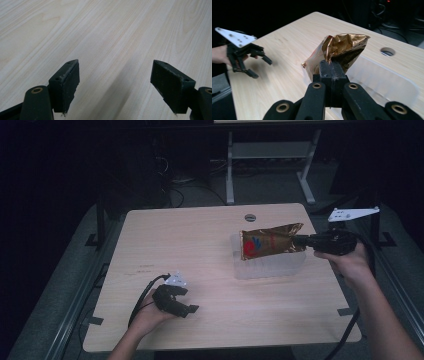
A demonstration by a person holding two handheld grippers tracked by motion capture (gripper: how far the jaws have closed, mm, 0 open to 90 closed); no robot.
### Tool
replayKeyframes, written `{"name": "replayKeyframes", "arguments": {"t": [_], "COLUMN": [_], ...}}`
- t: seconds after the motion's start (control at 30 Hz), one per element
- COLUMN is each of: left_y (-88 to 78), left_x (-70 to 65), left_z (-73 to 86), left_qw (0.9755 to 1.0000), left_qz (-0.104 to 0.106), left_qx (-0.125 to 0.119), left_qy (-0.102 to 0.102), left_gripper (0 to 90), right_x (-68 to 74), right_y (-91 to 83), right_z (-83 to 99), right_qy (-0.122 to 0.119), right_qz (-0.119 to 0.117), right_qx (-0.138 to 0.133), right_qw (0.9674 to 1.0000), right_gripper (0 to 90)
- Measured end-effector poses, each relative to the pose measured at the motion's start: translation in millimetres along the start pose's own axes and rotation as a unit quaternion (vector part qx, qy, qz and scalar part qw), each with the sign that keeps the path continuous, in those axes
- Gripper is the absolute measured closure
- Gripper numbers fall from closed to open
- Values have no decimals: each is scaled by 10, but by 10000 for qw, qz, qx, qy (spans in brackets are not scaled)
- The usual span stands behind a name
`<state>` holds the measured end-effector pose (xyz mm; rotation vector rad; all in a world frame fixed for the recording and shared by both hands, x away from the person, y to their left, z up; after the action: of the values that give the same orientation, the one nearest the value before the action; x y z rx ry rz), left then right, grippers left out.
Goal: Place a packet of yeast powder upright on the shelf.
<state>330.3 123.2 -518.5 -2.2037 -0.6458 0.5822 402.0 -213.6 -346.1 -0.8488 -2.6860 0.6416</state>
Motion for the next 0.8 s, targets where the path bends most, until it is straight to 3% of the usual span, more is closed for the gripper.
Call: {"name": "replayKeyframes", "arguments": {"t": [0.5, 0.8], "left_y": [13, 22], "left_x": [-10, -15], "left_z": [-4, -5], "left_qw": [10000, 10000], "left_qz": [20, 26], "left_qx": [-3, 23], "left_qy": [0, 30], "left_gripper": [229, 229], "right_x": [-300, -380], "right_y": [-149, -199], "right_z": [224, 338], "right_qy": [144, 115], "right_qz": [482, 675], "right_qx": [256, 466], "right_qw": [9984, 9966], "right_gripper": [900, 900]}}
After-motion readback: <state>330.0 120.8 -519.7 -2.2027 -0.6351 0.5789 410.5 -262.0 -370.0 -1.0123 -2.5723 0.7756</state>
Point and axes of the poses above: each handheld gripper's, and its own axes: y roughly forward along the jaws, z roughly out of its underside, x roughly to its left, the point moved 10 cm from there along y, roughly forward along the jaws, and after that the axes turned 6 degrees about -y, right-handed, at the moved point
